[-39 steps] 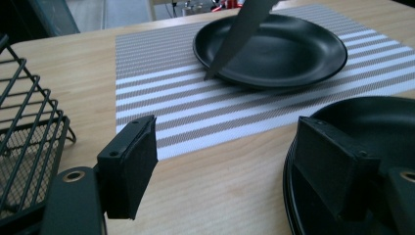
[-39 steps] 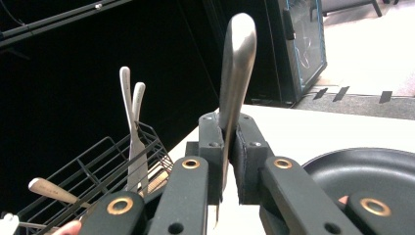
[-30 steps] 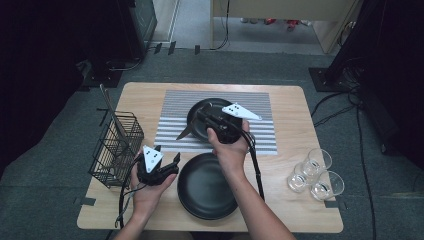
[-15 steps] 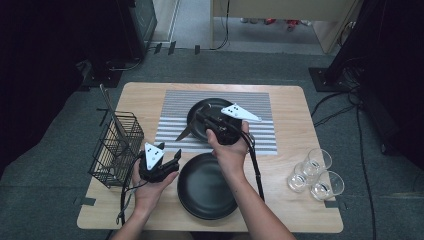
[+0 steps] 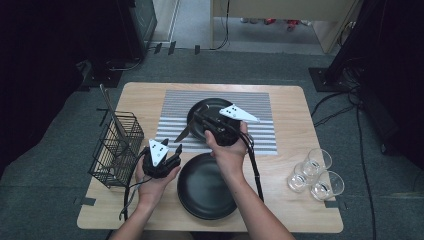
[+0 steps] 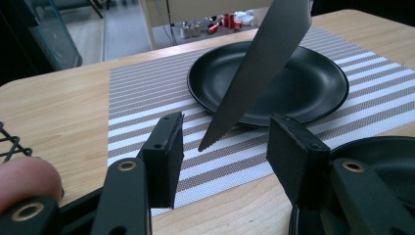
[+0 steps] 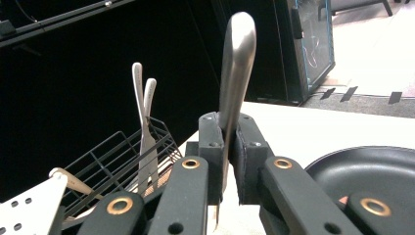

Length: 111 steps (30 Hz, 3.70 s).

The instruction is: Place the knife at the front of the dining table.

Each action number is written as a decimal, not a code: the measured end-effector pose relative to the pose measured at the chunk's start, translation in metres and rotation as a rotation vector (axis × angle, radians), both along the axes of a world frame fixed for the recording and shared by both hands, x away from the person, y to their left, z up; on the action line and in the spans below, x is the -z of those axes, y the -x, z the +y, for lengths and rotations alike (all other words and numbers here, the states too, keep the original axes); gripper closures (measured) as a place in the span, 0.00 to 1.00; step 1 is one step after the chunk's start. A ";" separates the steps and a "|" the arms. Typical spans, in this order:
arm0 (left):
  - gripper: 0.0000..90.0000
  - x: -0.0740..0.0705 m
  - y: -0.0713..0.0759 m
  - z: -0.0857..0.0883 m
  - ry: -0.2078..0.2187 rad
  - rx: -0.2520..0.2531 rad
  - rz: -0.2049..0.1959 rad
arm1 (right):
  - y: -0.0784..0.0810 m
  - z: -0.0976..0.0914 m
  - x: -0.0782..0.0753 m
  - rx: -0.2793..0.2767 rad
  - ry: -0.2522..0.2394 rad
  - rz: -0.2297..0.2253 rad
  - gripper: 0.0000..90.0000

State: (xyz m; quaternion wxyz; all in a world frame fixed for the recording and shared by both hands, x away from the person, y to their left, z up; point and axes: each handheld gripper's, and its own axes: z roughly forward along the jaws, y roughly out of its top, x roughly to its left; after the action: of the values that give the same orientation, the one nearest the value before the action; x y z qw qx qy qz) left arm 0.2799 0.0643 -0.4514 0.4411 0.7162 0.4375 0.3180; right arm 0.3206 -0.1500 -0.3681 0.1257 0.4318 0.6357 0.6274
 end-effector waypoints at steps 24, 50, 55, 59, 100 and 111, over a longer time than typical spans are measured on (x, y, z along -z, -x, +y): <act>0.70 0.007 -0.011 -0.003 -0.001 0.019 -0.005 | 0.003 0.004 -0.001 -0.016 -0.024 0.018 0.94; 0.86 0.009 0.001 -0.011 -0.051 0.130 -0.070 | 0.000 0.001 -0.003 -0.013 -0.053 -0.017 0.93; 0.88 0.010 0.004 -0.015 -0.080 0.135 -0.089 | 0.000 0.001 -0.003 -0.006 -0.054 -0.016 0.93; 0.89 0.011 0.005 -0.016 -0.092 0.124 -0.101 | 0.000 0.004 -0.004 0.006 -0.047 -0.008 0.93; 1.00 0.012 0.012 -0.012 -0.029 0.125 -0.111 | -0.002 0.008 -0.007 0.008 -0.042 -0.006 0.86; 1.00 0.013 0.008 -0.008 0.003 0.104 -0.065 | 0.001 0.006 -0.011 0.008 -0.034 -0.040 0.75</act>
State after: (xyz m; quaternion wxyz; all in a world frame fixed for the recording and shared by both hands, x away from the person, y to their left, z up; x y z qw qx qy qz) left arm 0.2724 0.0562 -0.4648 0.4722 0.7264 0.3857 0.3171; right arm 0.3194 -0.1443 -0.3571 0.1334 0.4237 0.6207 0.6460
